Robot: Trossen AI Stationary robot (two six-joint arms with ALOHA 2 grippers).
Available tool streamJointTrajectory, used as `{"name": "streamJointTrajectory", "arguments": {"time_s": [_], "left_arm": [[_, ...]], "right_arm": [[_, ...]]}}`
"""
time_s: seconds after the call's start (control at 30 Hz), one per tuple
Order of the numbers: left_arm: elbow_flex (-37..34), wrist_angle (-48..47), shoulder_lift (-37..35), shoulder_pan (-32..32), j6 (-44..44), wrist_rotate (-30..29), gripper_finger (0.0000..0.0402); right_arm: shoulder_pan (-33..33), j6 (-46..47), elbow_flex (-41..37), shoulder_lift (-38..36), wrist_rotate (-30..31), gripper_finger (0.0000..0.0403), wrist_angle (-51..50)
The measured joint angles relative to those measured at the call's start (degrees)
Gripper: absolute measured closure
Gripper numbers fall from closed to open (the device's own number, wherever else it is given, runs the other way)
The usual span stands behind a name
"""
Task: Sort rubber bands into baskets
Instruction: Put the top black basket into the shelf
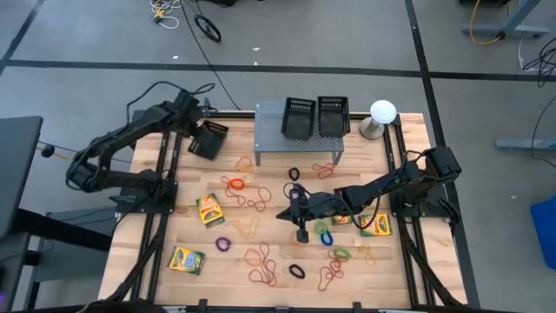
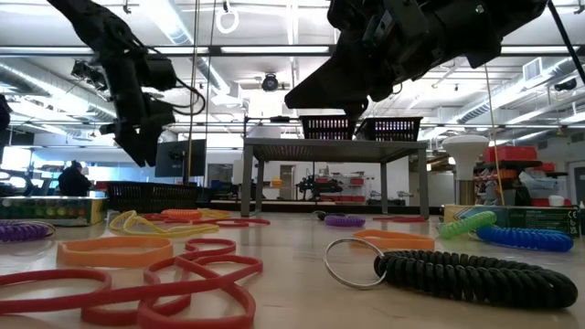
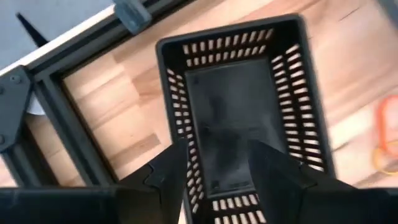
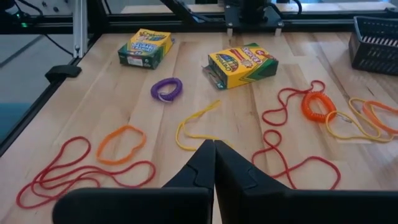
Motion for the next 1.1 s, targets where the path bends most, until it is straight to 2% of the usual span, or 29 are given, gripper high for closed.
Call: {"name": "streamJointTrajectory", "arguments": {"time_s": [0.07, 0.17, 0.33, 0.43, 0.63, 0.87, 1.1], "left_arm": [[0.6, 0.3, 2.2, -0.2, 0.9, -2.5, 0.0226], [0.8, -0.1, 5.7, -0.2, 2.1, -2.7, 0.023], [0.8, -1.6, 6.9, -1.7, 2.8, 7.8, 0.0231], [0.8, -1.4, 5.3, -3.8, 2.4, 10.3, 0.0231], [0.8, 0.0, 4.4, -8.8, -0.5, 8.8, 0.0231], [0.8, 4.3, 7.7, -14.0, -3.1, 0.7, 0.0235], [0.8, 4.1, 12.0, -14.9, -3.3, 0.7, 0.0254]], "right_arm": [[0.0, -0.2, 0.0, 0.0, 0.0, 0.0396, 0.6], [0.0, -0.2, 0.0, 0.0, 0.0, 0.0396, 1.2], [0.0, -0.2, 0.0, 0.0, 0.0, 0.0396, 1.2], [0.0, -0.2, 0.0, 0.0, 0.0, 0.0396, 1.2], [0.0, -1.2, 0.0, 0.0, 0.0, 0.0396, 1.7], [0.0, -1.3, 0.0, 0.0, 0.0, 0.0396, 2.1], [0.0, -1.3, 0.0, 0.0, 0.0, 0.0396, 2.0]]}}
